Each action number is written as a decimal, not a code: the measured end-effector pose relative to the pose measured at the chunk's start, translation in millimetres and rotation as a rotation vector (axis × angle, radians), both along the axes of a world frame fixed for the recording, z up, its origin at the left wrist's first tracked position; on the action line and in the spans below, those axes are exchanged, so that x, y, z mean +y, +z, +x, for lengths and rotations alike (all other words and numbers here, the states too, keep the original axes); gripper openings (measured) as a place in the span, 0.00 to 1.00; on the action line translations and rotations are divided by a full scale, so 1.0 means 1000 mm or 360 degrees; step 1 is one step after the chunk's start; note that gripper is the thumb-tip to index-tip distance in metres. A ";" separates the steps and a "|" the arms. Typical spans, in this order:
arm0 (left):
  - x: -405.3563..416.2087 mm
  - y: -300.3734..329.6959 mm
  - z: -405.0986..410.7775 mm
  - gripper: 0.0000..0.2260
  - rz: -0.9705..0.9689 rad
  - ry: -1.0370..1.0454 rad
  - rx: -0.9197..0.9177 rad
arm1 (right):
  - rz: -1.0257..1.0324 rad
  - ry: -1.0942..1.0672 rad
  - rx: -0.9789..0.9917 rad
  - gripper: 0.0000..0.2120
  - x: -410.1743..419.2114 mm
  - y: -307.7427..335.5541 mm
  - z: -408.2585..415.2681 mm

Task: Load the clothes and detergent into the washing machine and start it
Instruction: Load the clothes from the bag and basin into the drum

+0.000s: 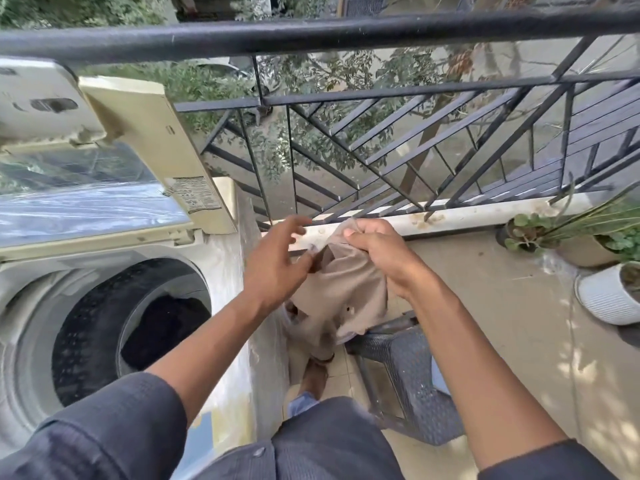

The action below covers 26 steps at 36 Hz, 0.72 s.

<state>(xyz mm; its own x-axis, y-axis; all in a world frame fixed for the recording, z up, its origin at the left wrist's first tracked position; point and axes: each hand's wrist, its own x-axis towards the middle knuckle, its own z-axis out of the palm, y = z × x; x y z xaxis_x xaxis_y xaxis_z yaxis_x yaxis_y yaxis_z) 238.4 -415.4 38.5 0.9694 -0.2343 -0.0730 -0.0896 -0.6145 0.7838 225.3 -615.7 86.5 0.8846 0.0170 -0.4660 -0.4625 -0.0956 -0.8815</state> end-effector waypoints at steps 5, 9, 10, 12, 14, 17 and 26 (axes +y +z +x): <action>-0.019 0.003 0.006 0.19 0.0283 -0.0334 -0.0052 | -0.0031 0.0363 -0.0204 0.17 -0.013 0.024 -0.003; -0.026 -0.014 0.007 0.07 0.0499 -0.0305 0.0115 | 0.0054 0.0557 -0.0324 0.17 -0.024 0.052 -0.010; -0.025 -0.021 0.008 0.05 0.0560 -0.0312 0.0152 | 0.0062 0.0597 -0.0354 0.16 -0.026 0.058 -0.011; -0.023 -0.033 0.010 0.06 0.0680 -0.0346 0.0223 | 0.0066 0.0618 -0.0414 0.14 -0.031 0.066 -0.014; -0.018 -0.043 0.010 0.11 0.0751 -0.0362 0.0276 | 0.0091 0.0572 -0.0454 0.14 -0.037 0.068 -0.018; -0.007 -0.054 0.010 0.15 0.0755 -0.0334 0.0363 | 0.0111 0.0474 -0.0515 0.19 -0.043 0.067 -0.023; -0.011 -0.051 0.009 0.20 0.0621 -0.0648 0.0422 | 0.0235 0.0384 -0.0538 0.25 -0.041 0.058 -0.030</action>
